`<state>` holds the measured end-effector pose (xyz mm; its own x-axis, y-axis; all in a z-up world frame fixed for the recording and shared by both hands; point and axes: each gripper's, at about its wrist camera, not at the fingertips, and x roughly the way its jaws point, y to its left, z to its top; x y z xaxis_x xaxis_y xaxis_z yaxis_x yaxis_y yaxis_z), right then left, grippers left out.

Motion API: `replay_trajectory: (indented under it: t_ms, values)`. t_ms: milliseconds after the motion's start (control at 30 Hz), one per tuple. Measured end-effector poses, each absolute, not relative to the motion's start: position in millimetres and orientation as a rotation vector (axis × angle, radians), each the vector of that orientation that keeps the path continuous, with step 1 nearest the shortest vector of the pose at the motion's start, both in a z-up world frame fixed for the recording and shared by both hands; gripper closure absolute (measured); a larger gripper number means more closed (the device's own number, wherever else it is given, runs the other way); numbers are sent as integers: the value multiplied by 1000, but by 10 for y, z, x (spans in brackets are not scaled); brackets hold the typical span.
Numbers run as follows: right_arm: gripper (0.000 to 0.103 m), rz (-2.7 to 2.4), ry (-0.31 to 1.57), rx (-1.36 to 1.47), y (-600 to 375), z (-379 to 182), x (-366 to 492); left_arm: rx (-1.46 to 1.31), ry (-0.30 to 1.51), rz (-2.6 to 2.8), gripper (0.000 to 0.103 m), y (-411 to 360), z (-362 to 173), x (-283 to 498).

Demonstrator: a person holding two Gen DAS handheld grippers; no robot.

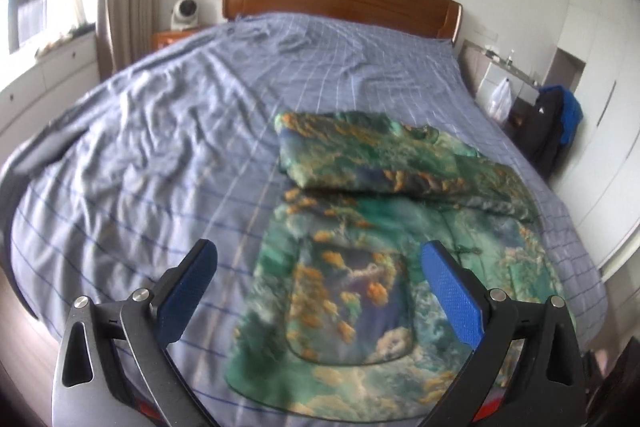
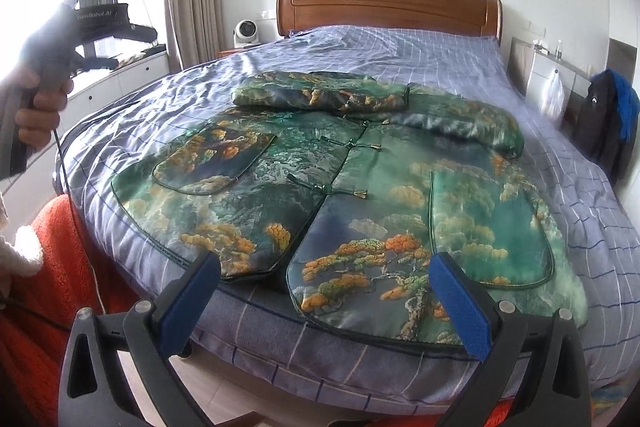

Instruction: Fold large clothes

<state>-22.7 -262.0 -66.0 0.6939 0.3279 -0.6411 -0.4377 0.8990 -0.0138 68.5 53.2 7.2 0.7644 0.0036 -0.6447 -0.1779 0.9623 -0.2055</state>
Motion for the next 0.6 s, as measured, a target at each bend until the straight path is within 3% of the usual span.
replay_trajectory:
  t_ms: [600]
  values:
    - [1,455,705,-203,-2510,-723,-232,-283,768,110,1,407,-230,694]
